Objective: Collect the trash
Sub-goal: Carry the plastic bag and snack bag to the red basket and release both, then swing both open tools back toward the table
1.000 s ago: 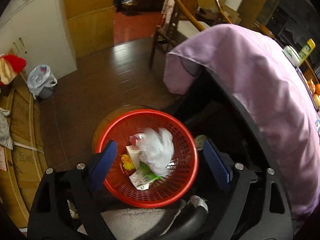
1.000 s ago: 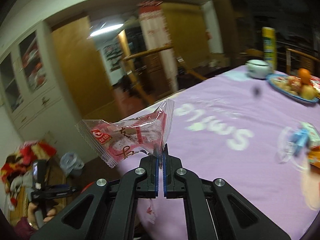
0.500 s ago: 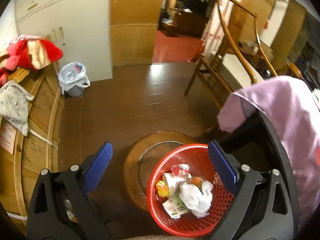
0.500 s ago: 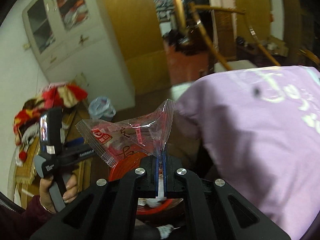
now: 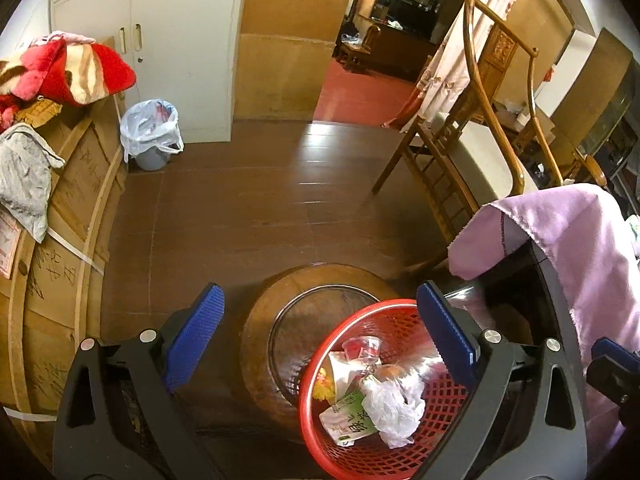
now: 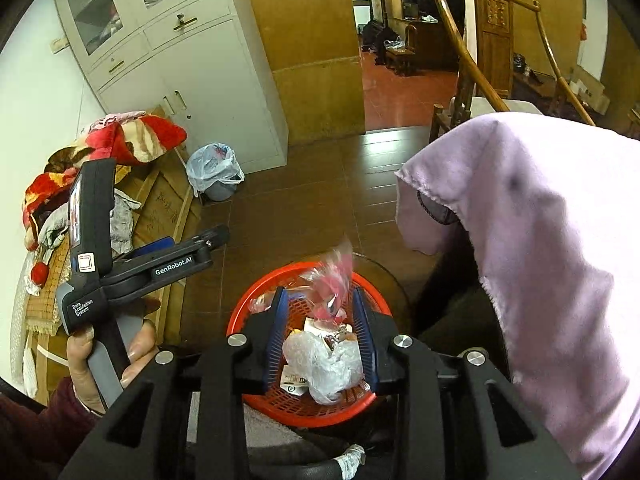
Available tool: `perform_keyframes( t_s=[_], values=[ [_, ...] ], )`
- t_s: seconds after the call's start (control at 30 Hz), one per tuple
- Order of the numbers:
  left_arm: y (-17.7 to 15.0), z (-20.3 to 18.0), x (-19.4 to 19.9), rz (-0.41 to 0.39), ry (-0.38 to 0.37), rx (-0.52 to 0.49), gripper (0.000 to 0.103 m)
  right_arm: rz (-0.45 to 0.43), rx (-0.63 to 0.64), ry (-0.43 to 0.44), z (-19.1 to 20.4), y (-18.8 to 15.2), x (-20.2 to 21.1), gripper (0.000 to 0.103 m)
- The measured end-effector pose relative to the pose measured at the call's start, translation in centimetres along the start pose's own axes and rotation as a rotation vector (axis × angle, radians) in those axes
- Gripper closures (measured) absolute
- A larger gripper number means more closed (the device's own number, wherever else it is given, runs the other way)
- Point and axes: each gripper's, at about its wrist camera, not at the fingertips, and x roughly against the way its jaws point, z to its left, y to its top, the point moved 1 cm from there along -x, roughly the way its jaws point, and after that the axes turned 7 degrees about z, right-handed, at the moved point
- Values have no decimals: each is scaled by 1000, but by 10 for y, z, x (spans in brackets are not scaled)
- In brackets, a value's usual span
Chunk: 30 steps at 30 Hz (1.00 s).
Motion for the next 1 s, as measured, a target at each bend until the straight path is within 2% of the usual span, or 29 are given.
perform_keyframes(
  t_s=[0.33,0.63,0.73,0.87,1.0],
  values=[
    [-7,-27,16,-13,-54,-87,10,-128,-103,-60,-35,-25,49,68],
    [-28,-85,52,-60,-103,-258,8,-293,-241,-152,-84,-82,120,59],
    [-42,-124,58,-48,-133,-351,7,-356,-326,-213,-120,-117,153,56],
    [-65,-198,68,-35,-196,-527,7,-421,-461,-315,-170,-165,195,52],
    [-88,-283,73,10,-295,-691,7,-457,-615,-471,-226,-218,235,50]
  ],
)
